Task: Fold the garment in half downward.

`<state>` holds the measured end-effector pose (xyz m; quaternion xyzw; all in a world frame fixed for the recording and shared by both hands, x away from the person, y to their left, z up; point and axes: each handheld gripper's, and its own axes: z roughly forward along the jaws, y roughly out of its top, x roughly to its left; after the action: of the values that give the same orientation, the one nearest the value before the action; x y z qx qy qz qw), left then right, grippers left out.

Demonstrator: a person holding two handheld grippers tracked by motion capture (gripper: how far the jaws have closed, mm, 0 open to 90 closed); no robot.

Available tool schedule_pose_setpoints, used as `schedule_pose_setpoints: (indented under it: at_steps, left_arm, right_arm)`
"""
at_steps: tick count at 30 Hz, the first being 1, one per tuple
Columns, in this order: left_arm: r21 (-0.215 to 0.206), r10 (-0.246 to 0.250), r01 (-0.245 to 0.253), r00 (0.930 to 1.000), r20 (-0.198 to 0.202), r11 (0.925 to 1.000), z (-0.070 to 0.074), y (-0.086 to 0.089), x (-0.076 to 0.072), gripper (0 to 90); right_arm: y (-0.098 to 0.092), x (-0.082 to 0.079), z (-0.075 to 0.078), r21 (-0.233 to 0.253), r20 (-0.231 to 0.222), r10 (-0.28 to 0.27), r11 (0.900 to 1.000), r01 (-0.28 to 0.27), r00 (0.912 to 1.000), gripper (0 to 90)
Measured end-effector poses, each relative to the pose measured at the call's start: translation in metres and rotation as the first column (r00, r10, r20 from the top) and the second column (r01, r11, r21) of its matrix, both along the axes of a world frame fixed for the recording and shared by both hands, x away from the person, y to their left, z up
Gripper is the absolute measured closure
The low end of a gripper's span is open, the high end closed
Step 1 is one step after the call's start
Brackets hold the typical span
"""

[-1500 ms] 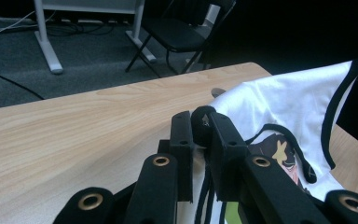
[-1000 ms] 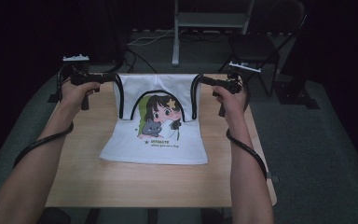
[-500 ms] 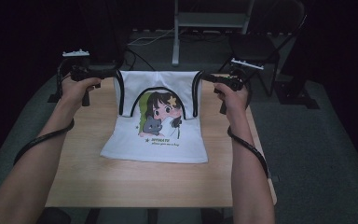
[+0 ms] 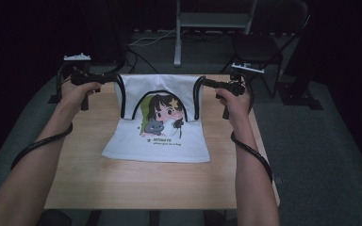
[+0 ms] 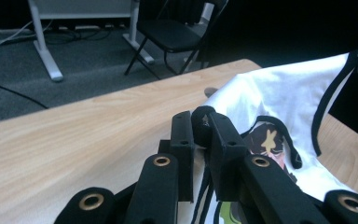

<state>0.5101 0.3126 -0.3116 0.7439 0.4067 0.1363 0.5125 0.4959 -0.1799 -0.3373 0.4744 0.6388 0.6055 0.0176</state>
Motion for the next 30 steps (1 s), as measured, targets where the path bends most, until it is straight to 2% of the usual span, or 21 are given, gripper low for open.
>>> schedule_pose_setpoints:
  at_steps: [6, 18, 24, 30]
  left_arm:
    - [0.028, 0.0, 0.0, 0.9999, -0.011, 0.9996, -0.006, 0.003, -0.003, 80.8]
    - [0.07, -0.006, 0.008, 0.9997, -0.025, 0.9975, -0.019, 0.008, -0.013, 80.5]
    - [0.135, -0.028, 0.031, 0.9992, -0.03, 0.9903, -0.027, 0.006, -0.023, 80.4]
    - [0.215, -0.054, 0.062, 0.9975, -0.046, 0.9746, -0.043, 0.006, -0.036, 80.3]
  right_arm:
    - [0.0, -0.003, -0.01, 0.003, -0.003, 0.015, 1.0, -0.015, 0.9999, 84.5]
    - [-0.004, -0.014, -0.021, -0.056, -0.017, 0.045, 0.997, -0.046, 0.9989, 84.4]
    - [-0.005, -0.022, -0.029, -0.094, -0.028, 0.066, 0.993, -0.068, 0.9974, 84.4]
    - [-0.009, -0.033, -0.042, -0.132, -0.033, 0.119, 0.984, -0.123, 0.9923, 84.3]
